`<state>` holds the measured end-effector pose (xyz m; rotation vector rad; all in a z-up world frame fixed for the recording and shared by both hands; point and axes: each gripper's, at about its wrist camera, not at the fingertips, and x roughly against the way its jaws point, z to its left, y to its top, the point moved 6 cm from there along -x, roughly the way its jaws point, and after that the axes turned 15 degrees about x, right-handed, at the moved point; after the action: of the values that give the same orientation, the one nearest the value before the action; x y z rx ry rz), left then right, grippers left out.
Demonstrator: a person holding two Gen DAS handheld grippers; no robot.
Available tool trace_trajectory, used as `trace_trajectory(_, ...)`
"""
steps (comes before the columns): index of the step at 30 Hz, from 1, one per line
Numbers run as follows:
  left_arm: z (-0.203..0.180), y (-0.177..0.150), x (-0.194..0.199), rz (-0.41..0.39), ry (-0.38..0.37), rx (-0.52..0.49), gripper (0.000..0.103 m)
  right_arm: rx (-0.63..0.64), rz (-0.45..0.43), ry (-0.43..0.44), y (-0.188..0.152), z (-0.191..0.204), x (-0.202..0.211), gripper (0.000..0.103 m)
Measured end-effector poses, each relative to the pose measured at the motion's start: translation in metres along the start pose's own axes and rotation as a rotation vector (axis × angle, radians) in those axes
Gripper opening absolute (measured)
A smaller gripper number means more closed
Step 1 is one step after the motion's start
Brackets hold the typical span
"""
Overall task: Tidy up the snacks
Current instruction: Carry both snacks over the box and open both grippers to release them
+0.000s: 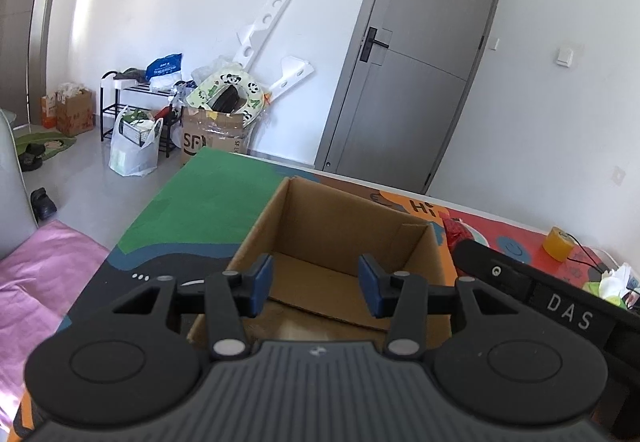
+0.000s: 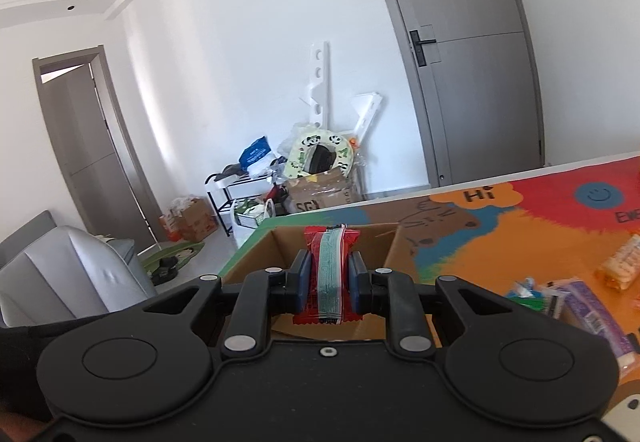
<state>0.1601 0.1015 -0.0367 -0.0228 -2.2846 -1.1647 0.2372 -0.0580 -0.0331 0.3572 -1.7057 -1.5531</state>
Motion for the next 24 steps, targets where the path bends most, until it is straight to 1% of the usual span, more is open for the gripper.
trace_trajectory(3, 0.004, 0.002, 0.001, 0.002, 0.0, 0.011, 0.046, -0.002, 0.01, 0.012, -0.001, 0.004, -0.003, 0.021)
trace_trajectory(5, 0.006, 0.005, 0.002, 0.004, 0.005, 0.019, 0.049, -0.008, 0.013, 0.024, -0.001, 0.006, -0.003, 0.021)
trace_trajectory(7, 0.009, 0.006, 0.004, 0.001, 0.027, 0.028, 0.051, -0.016, 0.015, 0.034, 0.0, 0.008, -0.003, 0.021)
trace_trajectory(10, 0.013, 0.01, 0.01, -0.025, 0.031, 0.045, 0.055, -0.027, 0.01, 0.057, 0.002, 0.011, -0.003, 0.021)
trace_trajectory(11, 0.014, 0.011, 0.012, -0.032, 0.032, 0.047, 0.058, -0.027, 0.01, 0.064, 0.002, 0.012, -0.003, 0.025)
trace_trajectory(12, 0.013, 0.012, 0.013, -0.039, 0.034, 0.047, 0.059, -0.031, 0.013, 0.062, 0.002, 0.012, -0.002, 0.032)
trace_trajectory(13, 0.013, 0.012, 0.015, -0.046, 0.037, 0.046, 0.062, -0.034, 0.012, 0.057, 0.002, 0.011, 0.0, 0.036)
trace_trajectory(15, 0.013, 0.013, 0.018, -0.053, 0.041, 0.05, 0.067, -0.035, 0.001, 0.051, 0.004, 0.008, 0.004, 0.05)
trace_trajectory(16, 0.012, 0.014, 0.019, -0.055, 0.043, 0.054, 0.073, -0.034, -0.002, 0.046, 0.004, 0.008, 0.007, 0.053)
trace_trajectory(17, 0.012, 0.014, 0.02, -0.058, 0.042, 0.059, 0.078, -0.034, -0.006, 0.039, 0.005, 0.006, 0.009, 0.059)
trace_trajectory(18, 0.011, 0.015, 0.021, -0.064, 0.04, 0.062, 0.08, -0.036, -0.01, 0.03, 0.005, 0.004, 0.014, 0.064)
trace_trajectory(19, 0.009, 0.016, 0.023, -0.071, 0.037, 0.063, 0.084, -0.038, -0.013, 0.022, 0.005, 0.001, 0.016, 0.067)
trace_trajectory(21, 0.004, 0.016, 0.027, -0.084, 0.024, 0.054, 0.089, -0.045, -0.016, 0.0, 0.003, -0.006, 0.023, 0.076)
trace_trajectory(24, -0.006, 0.012, 0.029, -0.084, 0.009, 0.04, 0.094, -0.082, -0.011, -0.025, -0.002, -0.021, 0.032, 0.081)
